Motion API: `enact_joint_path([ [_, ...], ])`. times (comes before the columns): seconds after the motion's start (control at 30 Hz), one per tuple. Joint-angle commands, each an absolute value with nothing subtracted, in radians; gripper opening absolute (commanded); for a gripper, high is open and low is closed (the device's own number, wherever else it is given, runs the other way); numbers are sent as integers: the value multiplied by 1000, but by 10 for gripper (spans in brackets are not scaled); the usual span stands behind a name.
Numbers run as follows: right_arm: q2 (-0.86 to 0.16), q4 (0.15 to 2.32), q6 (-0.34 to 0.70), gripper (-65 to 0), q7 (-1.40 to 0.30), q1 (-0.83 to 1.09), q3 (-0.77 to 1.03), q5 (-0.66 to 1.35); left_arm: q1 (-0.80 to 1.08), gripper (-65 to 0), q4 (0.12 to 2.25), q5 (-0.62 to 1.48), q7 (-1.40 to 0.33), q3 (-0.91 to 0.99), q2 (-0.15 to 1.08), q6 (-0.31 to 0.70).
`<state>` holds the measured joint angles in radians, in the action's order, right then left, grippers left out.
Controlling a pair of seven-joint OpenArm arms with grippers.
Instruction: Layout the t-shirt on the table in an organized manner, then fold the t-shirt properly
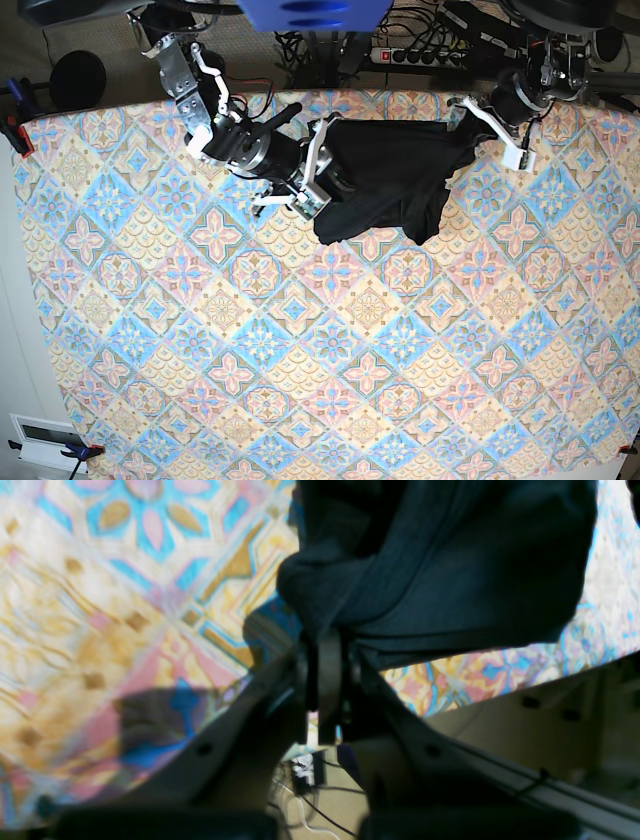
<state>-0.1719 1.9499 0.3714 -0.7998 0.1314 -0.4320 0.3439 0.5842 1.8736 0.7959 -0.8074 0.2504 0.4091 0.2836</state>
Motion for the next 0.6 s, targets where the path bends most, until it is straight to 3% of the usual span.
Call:
enact_joint_path([
  [0.0,-170,1966,377,-499,-774,119,-440,352,582,-648,1860,814,-797,257,418,286],
  [0.17,-170,1939,377,-499,-774,119,-440,354,565,-632,1824,872,-797,255,423,286],
  [0.47,-170,1886,377,-499,-773,119,-453,351,516,-423,1827,970,-975,278,427,288],
  [0.57,-170,1807,377,-499,-780,117,-458,349,518,-402,1828,1076,-975,314,476,288],
])
